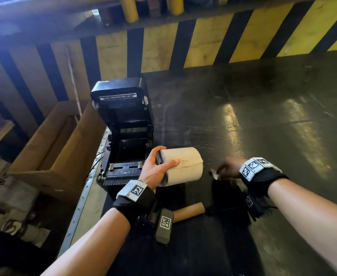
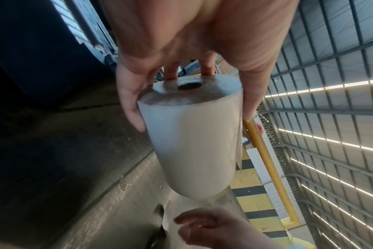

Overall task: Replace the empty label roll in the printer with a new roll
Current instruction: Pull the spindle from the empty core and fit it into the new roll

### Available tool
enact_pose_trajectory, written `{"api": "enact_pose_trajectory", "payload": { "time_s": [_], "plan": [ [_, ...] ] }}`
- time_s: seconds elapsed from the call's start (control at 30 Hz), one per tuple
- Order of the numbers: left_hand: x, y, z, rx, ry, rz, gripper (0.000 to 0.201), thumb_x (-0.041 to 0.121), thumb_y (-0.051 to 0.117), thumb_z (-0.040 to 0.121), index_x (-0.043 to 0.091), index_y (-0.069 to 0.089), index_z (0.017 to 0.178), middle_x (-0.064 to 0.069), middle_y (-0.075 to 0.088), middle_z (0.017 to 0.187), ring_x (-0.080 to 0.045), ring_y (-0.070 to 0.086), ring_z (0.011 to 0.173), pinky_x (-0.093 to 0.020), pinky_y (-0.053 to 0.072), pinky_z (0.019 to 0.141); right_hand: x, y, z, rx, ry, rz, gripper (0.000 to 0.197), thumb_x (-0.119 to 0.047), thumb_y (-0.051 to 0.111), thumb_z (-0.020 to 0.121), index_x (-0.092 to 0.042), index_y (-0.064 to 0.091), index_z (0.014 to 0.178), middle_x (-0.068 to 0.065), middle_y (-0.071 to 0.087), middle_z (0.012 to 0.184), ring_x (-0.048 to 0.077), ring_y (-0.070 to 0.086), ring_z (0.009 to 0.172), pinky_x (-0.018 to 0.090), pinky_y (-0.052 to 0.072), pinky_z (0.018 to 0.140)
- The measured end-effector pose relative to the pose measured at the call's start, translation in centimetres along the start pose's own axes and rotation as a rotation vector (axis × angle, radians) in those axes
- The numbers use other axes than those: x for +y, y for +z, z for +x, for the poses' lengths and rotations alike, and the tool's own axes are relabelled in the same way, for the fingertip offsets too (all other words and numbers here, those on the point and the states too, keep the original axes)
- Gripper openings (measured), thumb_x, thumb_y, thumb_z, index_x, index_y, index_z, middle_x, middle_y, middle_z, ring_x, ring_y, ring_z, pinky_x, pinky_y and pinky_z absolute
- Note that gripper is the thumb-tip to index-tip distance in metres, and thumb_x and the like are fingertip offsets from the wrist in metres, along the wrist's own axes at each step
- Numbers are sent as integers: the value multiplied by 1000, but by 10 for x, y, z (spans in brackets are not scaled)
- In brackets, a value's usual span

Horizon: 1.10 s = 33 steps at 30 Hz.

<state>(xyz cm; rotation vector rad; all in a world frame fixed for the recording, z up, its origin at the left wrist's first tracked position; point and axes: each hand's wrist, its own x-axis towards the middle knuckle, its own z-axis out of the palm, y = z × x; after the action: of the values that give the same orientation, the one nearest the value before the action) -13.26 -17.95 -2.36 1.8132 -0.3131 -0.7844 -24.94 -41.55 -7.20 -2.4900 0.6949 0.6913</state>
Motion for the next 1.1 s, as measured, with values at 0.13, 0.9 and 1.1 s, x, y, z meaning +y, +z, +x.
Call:
{"api": "enact_pose_trajectory", "payload": {
  "time_s": [0.13, 0.9, 1.1],
  "plan": [
    [2, -6, -6, -6, 39, -34, 39, 28, 73, 78, 41, 49, 105, -2, 53, 117, -26, 57, 102, -42, 57, 64, 20, -3, -34, 166, 67, 167, 28, -35, 66, 81, -21, 71, 104, 2, 70, 112, 22, 62, 104, 26, 45, 86],
    [-10, -36, -69, -52, 36, -159, 48, 35, 76, 68, 38, 52, 110, -9, 54, 123, -33, 56, 108, -45, 54, 65, 72, 108, -70, 467, 210, 806, 21, -26, 73, 76, -10, 73, 89, 7, 70, 79, 25, 64, 77, 42, 53, 80],
    [-11, -35, -66, -111, 28, -164, 50, 38, 74, 64, 40, 52, 109, -9, 52, 126, -35, 54, 110, -46, 55, 63, 64, 69, -98, 651, 78, 1093, 15, -10, 71, 78, -7, 66, 92, 14, 67, 84, 19, 64, 68, 25, 57, 67]
  ]
}}
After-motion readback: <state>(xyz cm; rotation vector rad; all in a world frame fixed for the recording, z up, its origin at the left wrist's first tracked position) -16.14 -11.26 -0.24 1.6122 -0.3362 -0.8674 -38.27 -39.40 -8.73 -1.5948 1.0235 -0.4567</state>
